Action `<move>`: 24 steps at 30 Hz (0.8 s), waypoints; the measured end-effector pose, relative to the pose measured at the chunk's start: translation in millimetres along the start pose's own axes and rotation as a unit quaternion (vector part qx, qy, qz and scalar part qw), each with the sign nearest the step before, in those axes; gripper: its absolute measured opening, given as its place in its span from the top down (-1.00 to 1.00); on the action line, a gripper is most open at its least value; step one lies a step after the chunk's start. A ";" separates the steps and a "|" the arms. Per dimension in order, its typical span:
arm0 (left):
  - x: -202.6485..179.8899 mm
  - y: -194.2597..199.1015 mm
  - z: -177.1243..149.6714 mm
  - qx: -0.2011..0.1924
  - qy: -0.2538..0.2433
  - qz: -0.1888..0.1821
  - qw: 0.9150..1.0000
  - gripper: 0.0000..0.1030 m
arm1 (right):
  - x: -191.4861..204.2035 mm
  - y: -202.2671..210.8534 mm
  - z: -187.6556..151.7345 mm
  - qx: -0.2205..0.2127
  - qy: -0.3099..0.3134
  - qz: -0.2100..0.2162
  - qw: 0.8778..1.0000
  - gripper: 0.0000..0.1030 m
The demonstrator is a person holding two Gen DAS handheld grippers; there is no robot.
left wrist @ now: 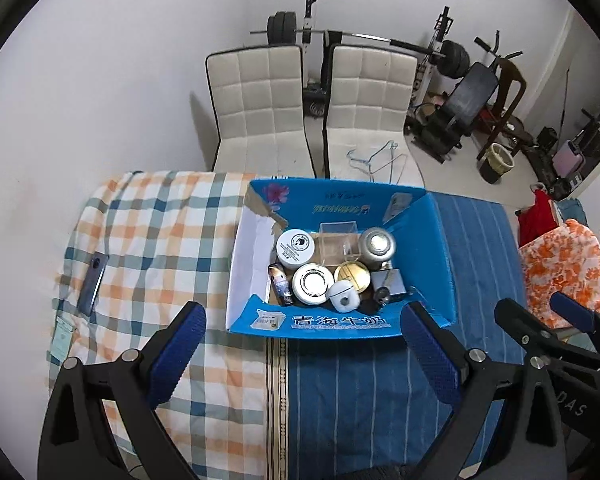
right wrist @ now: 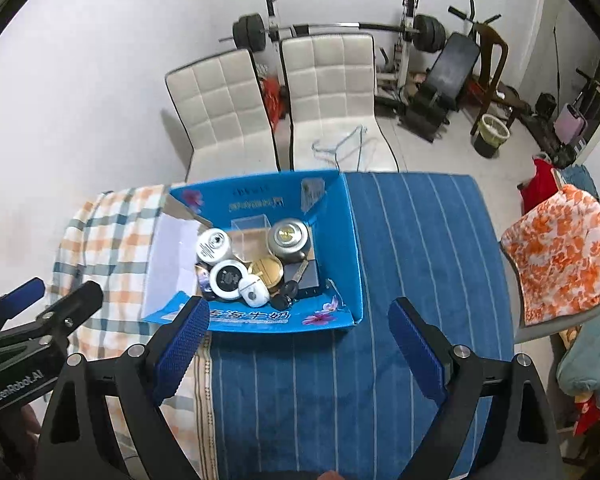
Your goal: Organize rigid objects
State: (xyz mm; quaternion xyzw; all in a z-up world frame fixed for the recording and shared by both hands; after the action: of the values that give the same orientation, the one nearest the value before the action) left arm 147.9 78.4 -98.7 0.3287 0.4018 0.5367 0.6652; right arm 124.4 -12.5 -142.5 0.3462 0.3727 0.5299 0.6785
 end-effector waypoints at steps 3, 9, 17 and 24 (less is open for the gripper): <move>-5.6 15.7 -1.2 -0.008 0.000 -0.003 1.000 -0.94 | -4.6 24.9 -3.0 -0.004 0.004 0.002 1.000 -0.81; -9.5 33.0 -4.2 -0.017 -0.002 0.005 1.000 -0.94 | -16.2 52.4 -4.8 -0.015 0.008 -0.008 1.000 -0.81; -10.4 37.8 -7.2 -0.022 -0.002 0.012 1.000 -0.94 | -19.0 50.3 -3.8 -0.023 0.009 -0.024 0.999 -0.81; -11.2 32.8 -6.0 -0.015 -0.001 0.014 1.000 -0.94 | -23.3 45.1 4.2 -0.037 0.009 -0.047 0.998 -0.81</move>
State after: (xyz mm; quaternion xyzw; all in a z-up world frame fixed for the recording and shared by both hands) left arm 126.7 74.3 -70.9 0.3248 0.3886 0.5518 0.6625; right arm 103.5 -26.6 -98.2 0.2983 0.3753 0.5139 0.7114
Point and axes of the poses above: each gripper's, at about its wrist camera, not at the fingertips, and y roughly against the way its jaws point, x to its left, z to its top, the point moved 9 cm from there along -y, roughly the way its jaws point, and after that the axes turned 12 degrees about -z, right-handed, at the moved point
